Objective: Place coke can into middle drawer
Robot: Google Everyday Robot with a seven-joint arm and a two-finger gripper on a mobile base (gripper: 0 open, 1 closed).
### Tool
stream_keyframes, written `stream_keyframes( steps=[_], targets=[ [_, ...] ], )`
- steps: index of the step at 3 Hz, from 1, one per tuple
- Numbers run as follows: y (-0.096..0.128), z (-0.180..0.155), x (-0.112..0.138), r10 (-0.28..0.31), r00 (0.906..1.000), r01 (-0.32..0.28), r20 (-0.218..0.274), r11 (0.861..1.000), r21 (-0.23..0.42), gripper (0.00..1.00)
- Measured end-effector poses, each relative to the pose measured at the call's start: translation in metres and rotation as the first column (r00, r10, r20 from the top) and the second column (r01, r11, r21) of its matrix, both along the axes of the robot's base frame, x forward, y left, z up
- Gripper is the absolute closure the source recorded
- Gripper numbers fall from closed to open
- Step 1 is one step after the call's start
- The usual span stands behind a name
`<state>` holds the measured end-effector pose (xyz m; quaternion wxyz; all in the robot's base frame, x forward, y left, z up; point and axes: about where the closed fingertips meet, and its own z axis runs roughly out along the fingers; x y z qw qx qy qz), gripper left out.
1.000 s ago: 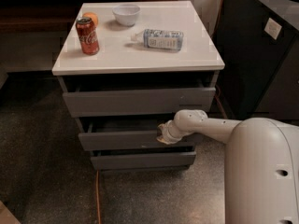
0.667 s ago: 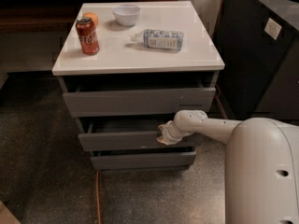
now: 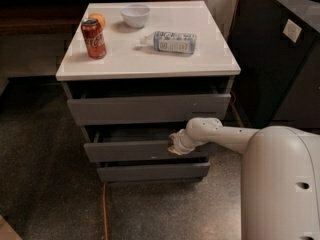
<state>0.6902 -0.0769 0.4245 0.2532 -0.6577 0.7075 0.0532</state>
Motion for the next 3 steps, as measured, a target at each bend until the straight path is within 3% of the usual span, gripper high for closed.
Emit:
stream_keyframes(
  steps=[1, 2, 3],
  targets=[
    [0.0031, 0.0010, -0.0166, 0.008, 0.9999, -0.008, -0.008, 1.000, 0.017, 0.82],
    [0.0035, 0.0030, -0.0179, 0.009, 0.9999, -0.009, -0.009, 1.000, 0.018, 0.60],
    [0.0036, 0.0031, -0.0179, 0.009, 0.9999, -0.009, -0.009, 1.000, 0.018, 0.61]
  ],
)
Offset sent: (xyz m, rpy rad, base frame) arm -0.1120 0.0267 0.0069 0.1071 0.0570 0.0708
